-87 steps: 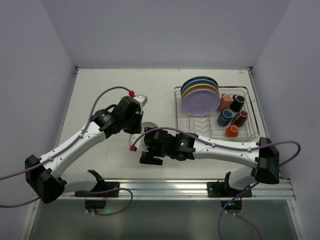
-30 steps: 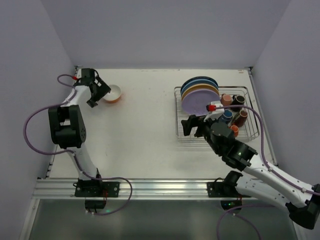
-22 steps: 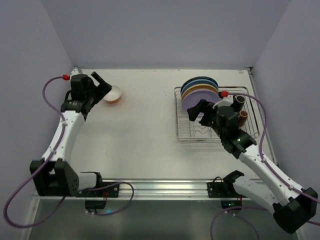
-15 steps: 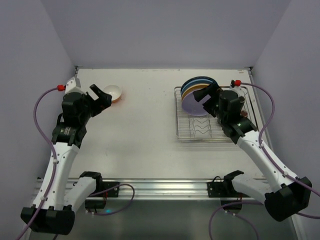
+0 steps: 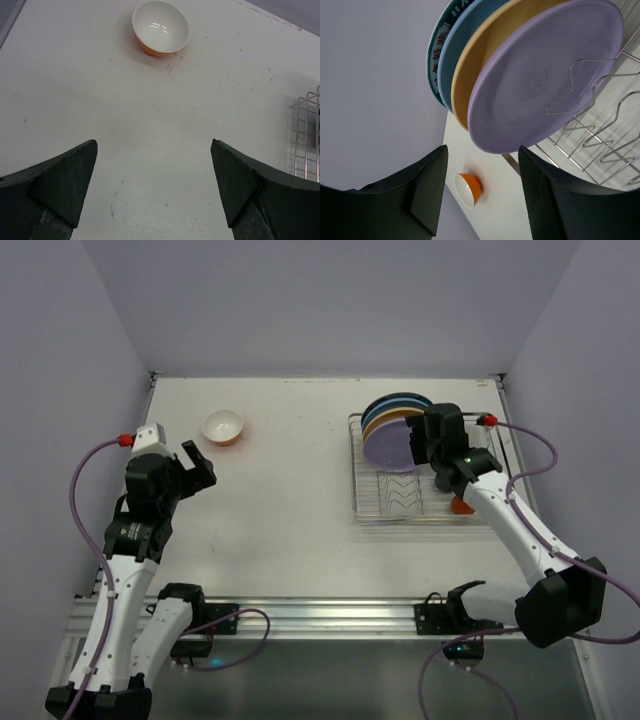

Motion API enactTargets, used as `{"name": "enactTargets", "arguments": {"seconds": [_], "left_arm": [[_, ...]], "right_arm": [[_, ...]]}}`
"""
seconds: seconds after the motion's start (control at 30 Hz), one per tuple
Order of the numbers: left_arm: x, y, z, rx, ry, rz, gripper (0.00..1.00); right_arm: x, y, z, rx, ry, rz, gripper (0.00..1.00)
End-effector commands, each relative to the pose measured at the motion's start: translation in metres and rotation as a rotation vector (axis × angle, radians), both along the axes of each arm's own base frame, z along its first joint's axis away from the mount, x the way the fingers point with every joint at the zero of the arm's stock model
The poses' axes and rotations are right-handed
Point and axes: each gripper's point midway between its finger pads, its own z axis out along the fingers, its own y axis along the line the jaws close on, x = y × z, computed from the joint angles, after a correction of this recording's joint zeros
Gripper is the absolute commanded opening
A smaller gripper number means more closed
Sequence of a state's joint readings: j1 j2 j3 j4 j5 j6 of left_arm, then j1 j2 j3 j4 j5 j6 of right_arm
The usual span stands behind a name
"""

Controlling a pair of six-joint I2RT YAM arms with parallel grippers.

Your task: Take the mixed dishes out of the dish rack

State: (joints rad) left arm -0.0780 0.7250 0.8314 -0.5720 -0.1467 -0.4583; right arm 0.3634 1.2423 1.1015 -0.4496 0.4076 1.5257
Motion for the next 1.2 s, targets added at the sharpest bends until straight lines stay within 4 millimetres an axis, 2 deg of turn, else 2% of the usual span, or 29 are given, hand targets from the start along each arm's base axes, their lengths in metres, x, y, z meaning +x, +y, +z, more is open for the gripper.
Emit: {"name": "enactTargets", "arguments": {"seconds": [0.0, 0.1, 0.4, 0.7, 0.87, 1.17], "left_arm": [[-0.002, 0.011, 0.014, 0.047, -0.062, 0.027, 1.0], [-0.003, 0.01, 0.014, 0.047, -0.061, 0.023, 1.0], [-0.004, 0.007, 0.014, 0.043, -0.065, 0.007, 1.0], [-0.004, 0.005, 0.013, 0.044, -0.064, 0.0, 1.0], [-0.004, 0.004, 0.013, 0.041, -0.067, -0.005, 1.0], [-0.004, 0.001, 0.013, 0.038, -0.071, -0.022, 1.0]], "right_arm": [[0.008, -0.014, 0.013, 0.066, -0.031, -0.137, 0.6], [0.017, -0.014, 0.013, 0.06, -0.028, -0.147, 0.53], [0.038, -0.015, 0.01, 0.024, -0.015, -0.164, 0.5], [0.051, -0.005, -0.011, 0.054, 0.037, -0.16, 0.45], [0.05, -0.005, -0.023, 0.075, 0.076, -0.182, 0.39], [0.044, -0.007, -0.043, 0.068, 0.184, -0.222, 0.37]]}}
